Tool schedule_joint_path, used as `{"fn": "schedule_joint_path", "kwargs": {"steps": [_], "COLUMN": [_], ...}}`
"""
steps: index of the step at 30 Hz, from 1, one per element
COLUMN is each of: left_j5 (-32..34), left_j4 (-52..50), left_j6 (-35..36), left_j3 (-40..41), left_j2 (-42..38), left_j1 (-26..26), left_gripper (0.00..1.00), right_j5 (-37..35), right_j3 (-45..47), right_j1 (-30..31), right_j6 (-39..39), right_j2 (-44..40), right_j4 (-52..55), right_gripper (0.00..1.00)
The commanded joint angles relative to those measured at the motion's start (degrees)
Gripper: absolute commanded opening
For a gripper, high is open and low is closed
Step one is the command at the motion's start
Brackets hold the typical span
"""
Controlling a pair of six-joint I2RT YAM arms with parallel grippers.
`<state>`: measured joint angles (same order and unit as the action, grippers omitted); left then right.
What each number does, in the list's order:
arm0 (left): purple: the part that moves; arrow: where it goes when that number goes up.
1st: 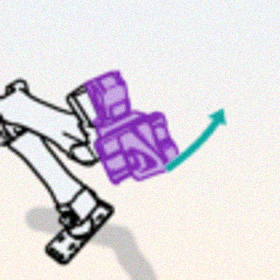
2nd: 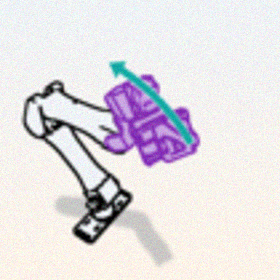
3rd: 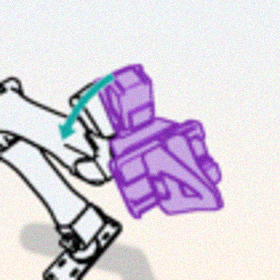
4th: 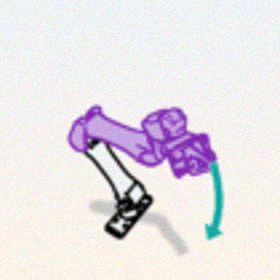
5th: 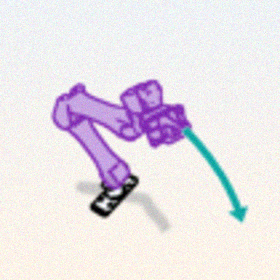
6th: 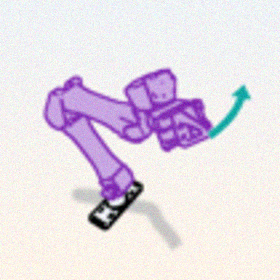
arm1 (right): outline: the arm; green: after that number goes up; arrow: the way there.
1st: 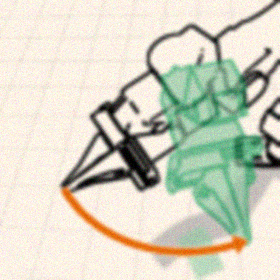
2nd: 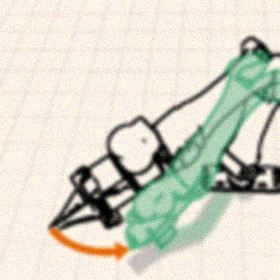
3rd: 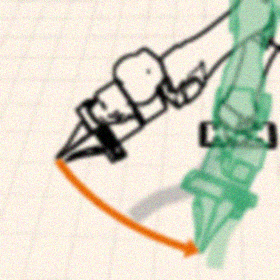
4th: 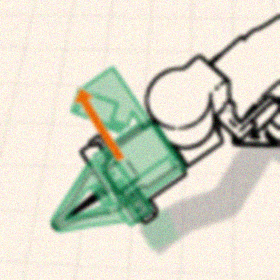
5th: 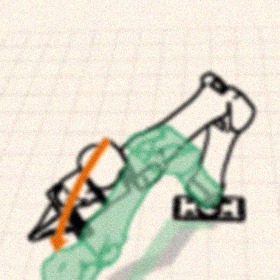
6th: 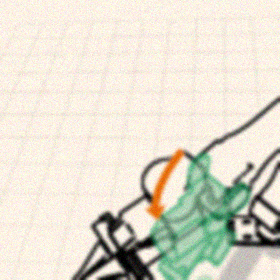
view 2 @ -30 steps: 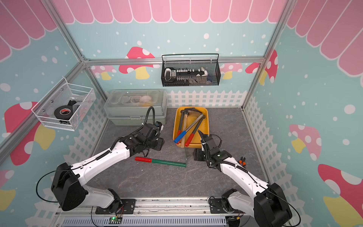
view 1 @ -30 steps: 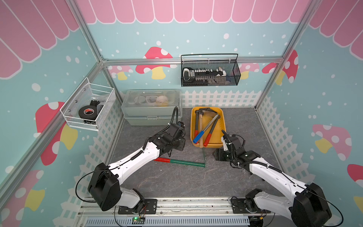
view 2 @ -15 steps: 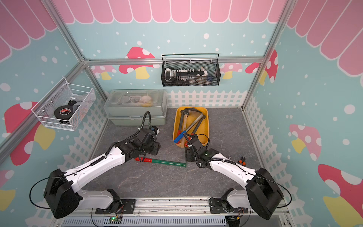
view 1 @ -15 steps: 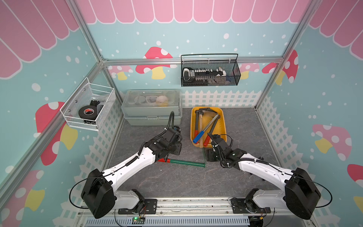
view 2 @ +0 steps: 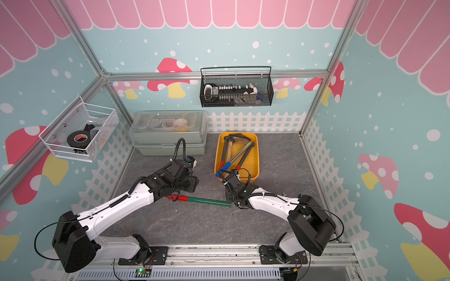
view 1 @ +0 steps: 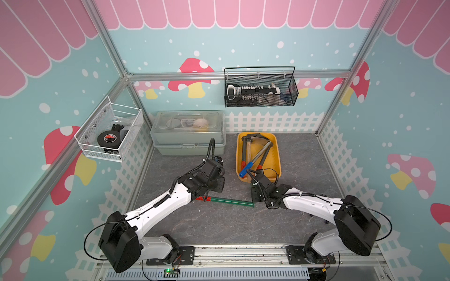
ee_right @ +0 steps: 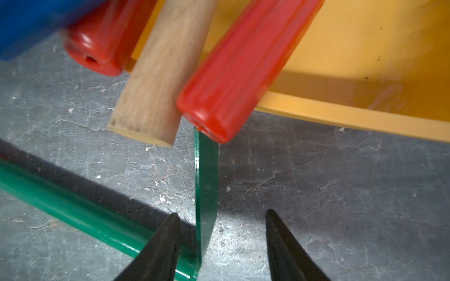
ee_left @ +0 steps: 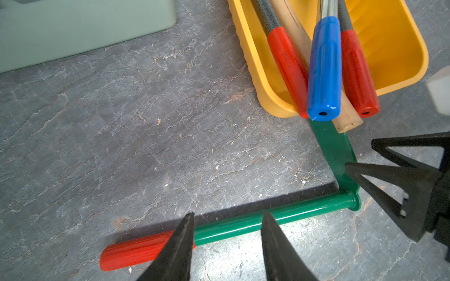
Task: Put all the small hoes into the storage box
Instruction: Move the hoe to the center of the board.
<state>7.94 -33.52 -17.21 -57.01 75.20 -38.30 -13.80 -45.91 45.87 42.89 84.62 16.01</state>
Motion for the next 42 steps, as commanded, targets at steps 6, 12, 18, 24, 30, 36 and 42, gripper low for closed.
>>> {"fn": "schedule_joint_path", "kwargs": {"steps": [6, 12, 18, 24, 30, 36, 42], "left_j5": [-0.12, -0.29, -0.74, -0.74, -0.48, -0.34, -1.57], "left_j4": [0.79, 0.75, 0.75, 0.69, 0.73, 0.73, 0.58], "left_j6": [-0.37, 0.16, 0.25, 0.26, 0.46, 1.02, 1.47], "left_j3": [0.41, -0.68, -1.39, -1.37, -1.31, -1.34, -1.71], "left_j2": [-0.20, 1.10, 1.96, 2.46, 2.67, 3.11, 4.07], "left_j1": [0.30, 0.30, 0.27, 0.26, 0.25, 0.26, 0.25], "left_gripper": [0.45, 0.45, 0.45, 0.44, 0.44, 0.44, 0.44], "right_j5": [-2.19, -2.02, -2.18, -2.11, -1.75, -2.40, -4.45], "right_j3": [-1.93, -1.42, -0.92, -0.54, -0.36, 0.05, 0.42], "right_j1": [1.68, 2.20, 2.45, 2.56, 2.65, 2.65, 2.65], "right_j6": [1.91, 2.54, 3.16, 3.42, 3.84, 3.78, 2.94], "right_j2": [2.39, 2.52, 2.66, 3.05, 3.45, 1.72, -1.53], "right_j4": [-0.63, -0.47, -0.53, -0.65, -0.71, 0.33, 2.97], "right_gripper": [0.39, 0.25, 0.20, 0.13, 0.08, 0.03, 0.02]}}
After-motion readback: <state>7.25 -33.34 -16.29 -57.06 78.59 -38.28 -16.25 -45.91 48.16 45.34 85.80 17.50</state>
